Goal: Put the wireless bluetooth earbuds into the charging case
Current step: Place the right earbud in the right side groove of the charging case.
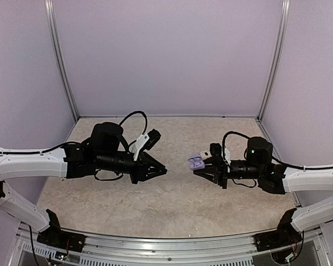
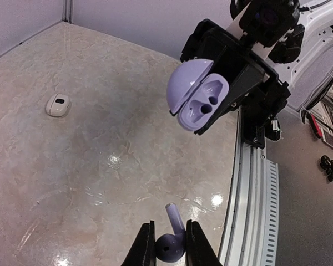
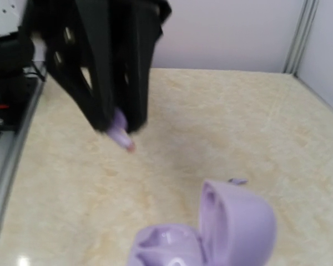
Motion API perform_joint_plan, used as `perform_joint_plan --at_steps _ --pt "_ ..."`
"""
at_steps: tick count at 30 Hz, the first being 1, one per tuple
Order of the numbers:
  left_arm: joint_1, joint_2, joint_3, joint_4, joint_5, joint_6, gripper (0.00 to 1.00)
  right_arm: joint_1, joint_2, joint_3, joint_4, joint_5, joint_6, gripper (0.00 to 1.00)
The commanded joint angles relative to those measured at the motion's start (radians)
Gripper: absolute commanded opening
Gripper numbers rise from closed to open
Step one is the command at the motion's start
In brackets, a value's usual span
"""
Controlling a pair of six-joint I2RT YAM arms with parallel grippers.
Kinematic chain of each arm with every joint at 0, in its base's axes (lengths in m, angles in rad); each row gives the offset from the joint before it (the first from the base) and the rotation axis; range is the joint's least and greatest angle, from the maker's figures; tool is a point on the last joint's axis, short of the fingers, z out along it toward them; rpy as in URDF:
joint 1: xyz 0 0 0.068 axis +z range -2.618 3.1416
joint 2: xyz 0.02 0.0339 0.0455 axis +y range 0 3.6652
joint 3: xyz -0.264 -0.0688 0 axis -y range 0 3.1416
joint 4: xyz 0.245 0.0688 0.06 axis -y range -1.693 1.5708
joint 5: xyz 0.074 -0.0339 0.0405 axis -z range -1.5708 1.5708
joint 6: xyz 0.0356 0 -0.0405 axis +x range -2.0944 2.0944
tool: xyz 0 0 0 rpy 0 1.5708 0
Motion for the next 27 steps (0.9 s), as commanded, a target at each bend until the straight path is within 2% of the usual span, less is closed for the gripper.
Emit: perform_joint_plan --at_steps 1,10,27 --pt "-0.001 -0.015 0.076 -0.122 0.067 -0.101 0.14 0.023 0.029 -0.031 0.14 0.059 -0.105 0.05" --pt "-0.013 -0.003 0.128 -0.153 0.165 -0.219 0.14 0.072 0.065 -0.06 0.283 0.108 -0.223 0.06" --pt "-0.061 0.097 0.276 -0.245 0.187 -0.241 0.14 0.152 0.106 -0.053 0.295 0.125 -0.28 0.04"
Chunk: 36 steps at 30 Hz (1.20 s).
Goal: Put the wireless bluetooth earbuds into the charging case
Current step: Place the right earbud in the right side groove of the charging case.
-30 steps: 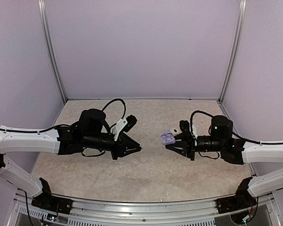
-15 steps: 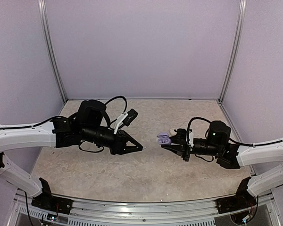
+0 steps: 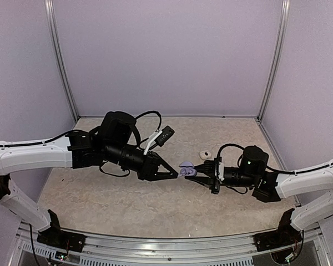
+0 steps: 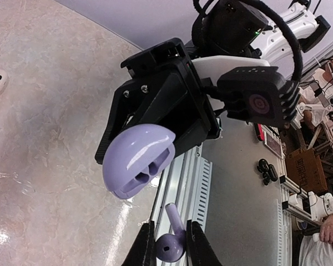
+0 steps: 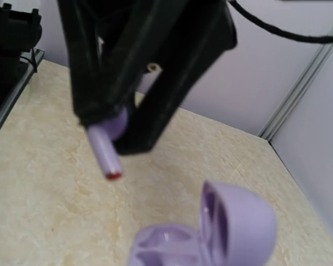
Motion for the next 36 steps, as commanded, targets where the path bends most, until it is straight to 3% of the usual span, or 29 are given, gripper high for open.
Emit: perform_joint_plan --at_steps 1,36 --pt "-0.004 0.024 0.058 -0.05 0.009 -0.008 0.14 0.02 0.019 -0.001 0.029 0.009 -0.015 0.04" --pt "-0.001 0.132 0.177 -0.222 -0.081 0.012 0.12 0.048 0.05 0.022 -0.011 0.082 -0.032 0.03"
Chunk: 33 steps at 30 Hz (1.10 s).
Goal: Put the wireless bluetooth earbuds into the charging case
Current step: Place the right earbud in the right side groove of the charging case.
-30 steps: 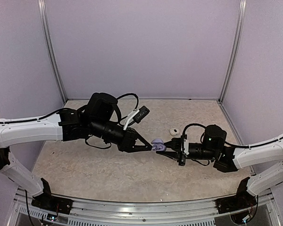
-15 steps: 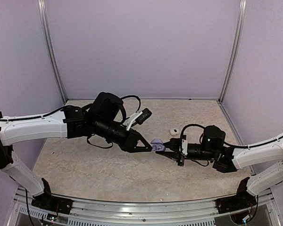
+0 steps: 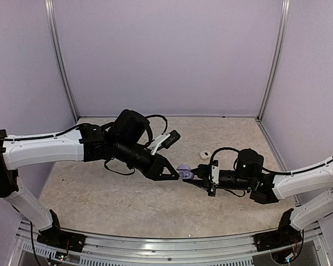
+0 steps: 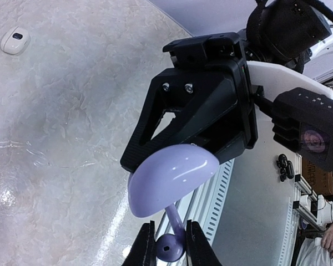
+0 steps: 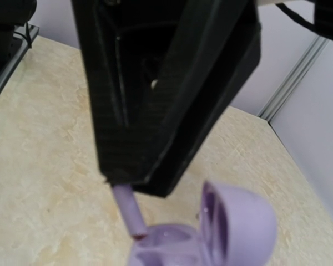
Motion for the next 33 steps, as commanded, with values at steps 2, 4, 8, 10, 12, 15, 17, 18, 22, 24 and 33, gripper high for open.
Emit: perform_joint_plan --at_steps 2,4,8,10,12,15,17,18,22,24,33 --pt "-0.001 0.019 0.037 -0.013 -0.009 0.008 0.12 0.012 0.006 0.022 -0.005 0.005 -0.004 0.03" --pt "0.0 0.021 0.039 -0.014 -0.006 0.006 0.12 0.013 0.007 0.022 -0.006 0.004 -0.004 0.03" --pt "-0.001 0.02 0.041 -0.014 -0.012 0.006 0.12 0.015 0.009 0.022 -0.008 0.006 -0.006 0.03" --pt "0.001 0.024 0.042 -0.017 -0.013 0.005 0.12 0.017 0.01 0.023 -0.009 0.006 -0.009 0.03" --pt "0.001 0.024 0.044 -0.015 -0.013 0.006 0.12 0.018 0.012 0.025 -0.01 0.005 -0.011 0.03" --pt "0.002 0.027 0.047 -0.015 -0.011 0.005 0.12 0.021 0.014 0.028 -0.014 0.007 -0.013 0.03" --pt "0.001 0.027 0.047 -0.015 -0.01 0.003 0.12 0.023 0.015 0.028 -0.015 0.008 -0.015 0.03" --pt "0.002 0.03 0.048 -0.015 -0.008 0.003 0.11 0.023 0.016 0.028 -0.016 0.009 -0.016 0.03" --pt "0.001 0.037 0.054 -0.018 -0.003 0.005 0.11 0.025 0.017 0.031 -0.02 0.014 -0.018 0.03" --pt "0.001 0.041 0.055 -0.025 -0.002 0.009 0.11 0.026 0.015 0.03 -0.019 0.017 -0.018 0.03" --pt "0.001 0.038 0.044 -0.037 -0.013 0.012 0.11 0.026 0.009 0.025 -0.013 0.016 -0.018 0.03"
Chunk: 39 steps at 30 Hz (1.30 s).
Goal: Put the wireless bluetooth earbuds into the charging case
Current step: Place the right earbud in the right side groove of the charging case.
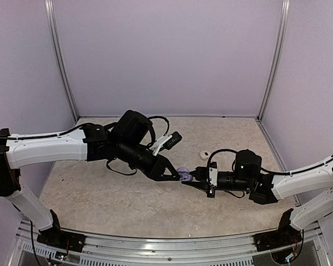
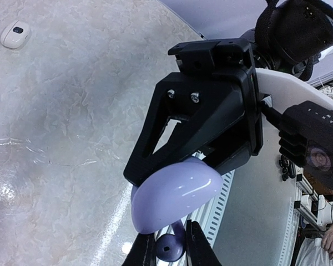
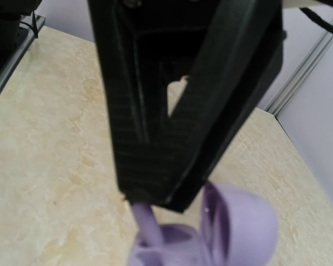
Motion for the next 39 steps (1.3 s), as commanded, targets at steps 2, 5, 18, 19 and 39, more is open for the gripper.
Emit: perform_joint_plan --at_steps 2,5,18,19,39 --pt "0.0 0.01 0.028 -0.019 -0.013 0.013 0.11 0.012 0.002 0.023 0.013 0.005 -0.007 0.03" --pt "-0.005 0.018 0.044 -0.032 -0.011 0.014 0.11 0.015 0.012 0.033 0.003 0.004 -0.009 0.03" --pt "-0.014 0.069 0.093 -0.09 -0.046 -0.014 0.11 0.039 0.046 0.048 0.003 0.027 -0.017 0.03" --pt "-0.014 0.071 0.096 -0.091 -0.049 -0.019 0.11 0.04 0.052 0.05 0.008 0.025 -0.014 0.03" --pt "-0.011 0.112 0.126 -0.142 -0.096 -0.028 0.15 0.047 0.061 0.018 0.145 -0.103 0.017 0.02"
